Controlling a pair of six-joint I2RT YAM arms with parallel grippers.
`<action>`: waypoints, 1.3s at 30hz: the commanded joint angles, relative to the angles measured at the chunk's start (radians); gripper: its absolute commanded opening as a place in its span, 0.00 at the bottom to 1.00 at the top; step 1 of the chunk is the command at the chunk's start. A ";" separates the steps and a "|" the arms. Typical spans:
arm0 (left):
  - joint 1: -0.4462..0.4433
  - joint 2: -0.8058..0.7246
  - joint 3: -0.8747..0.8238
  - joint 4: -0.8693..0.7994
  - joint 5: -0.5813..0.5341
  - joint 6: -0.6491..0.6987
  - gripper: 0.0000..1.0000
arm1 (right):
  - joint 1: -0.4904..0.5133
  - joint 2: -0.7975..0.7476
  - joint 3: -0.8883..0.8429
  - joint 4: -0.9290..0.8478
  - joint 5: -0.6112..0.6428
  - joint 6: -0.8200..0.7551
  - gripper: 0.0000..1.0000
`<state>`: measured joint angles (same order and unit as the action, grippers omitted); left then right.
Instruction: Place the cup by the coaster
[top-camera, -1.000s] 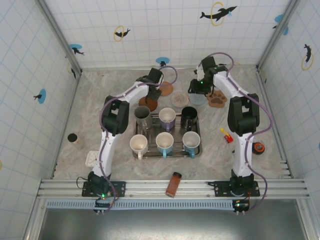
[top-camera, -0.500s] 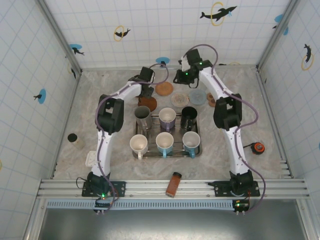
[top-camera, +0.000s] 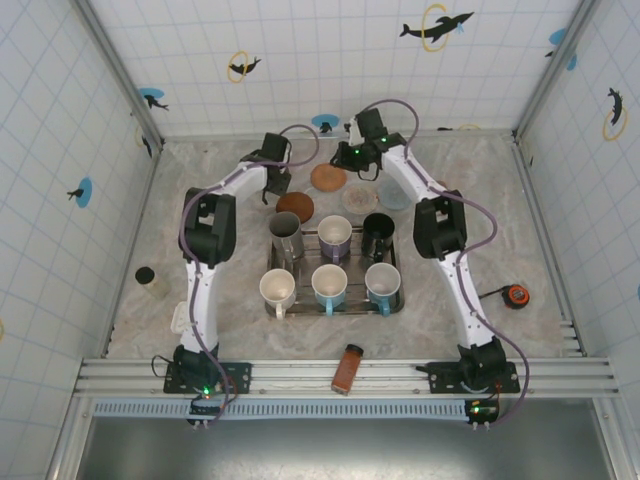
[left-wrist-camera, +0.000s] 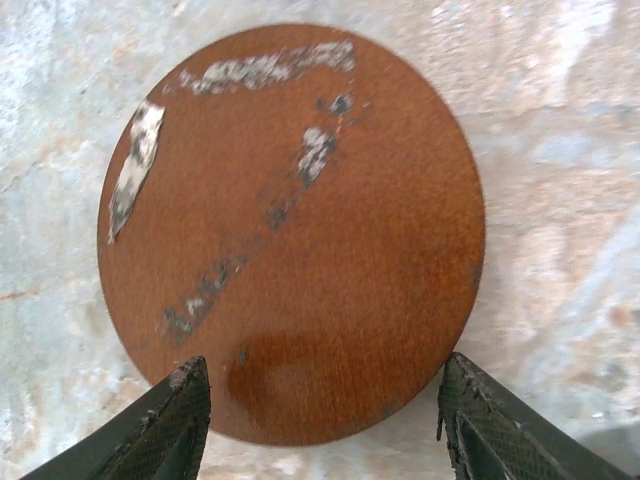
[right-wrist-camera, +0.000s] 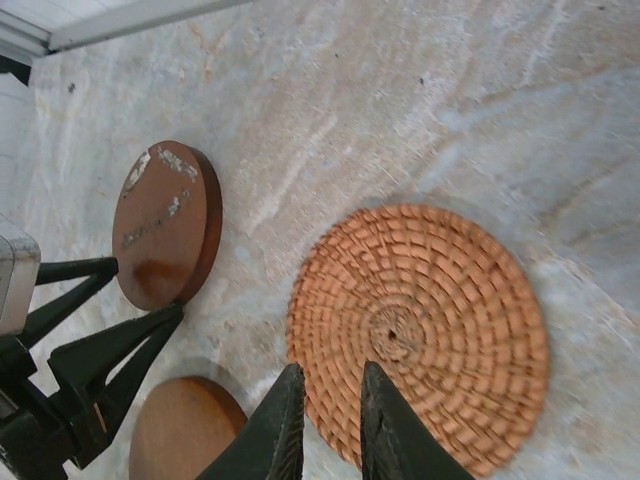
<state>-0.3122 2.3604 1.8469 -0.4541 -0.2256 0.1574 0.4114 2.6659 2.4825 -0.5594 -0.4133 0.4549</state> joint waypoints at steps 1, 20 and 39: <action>0.019 0.011 -0.055 -0.109 -0.011 0.008 0.61 | 0.015 0.057 0.045 0.090 -0.007 0.061 0.19; 0.021 -0.201 -0.118 -0.130 0.058 -0.067 0.62 | 0.046 0.118 0.046 -0.057 0.041 0.010 0.15; 0.021 -0.340 -0.307 -0.116 0.177 -0.180 0.62 | 0.086 -0.004 -0.081 -0.274 0.097 -0.161 0.15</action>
<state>-0.2989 2.0686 1.5723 -0.5865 -0.0891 0.0128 0.4904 2.6919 2.4409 -0.7067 -0.3447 0.3271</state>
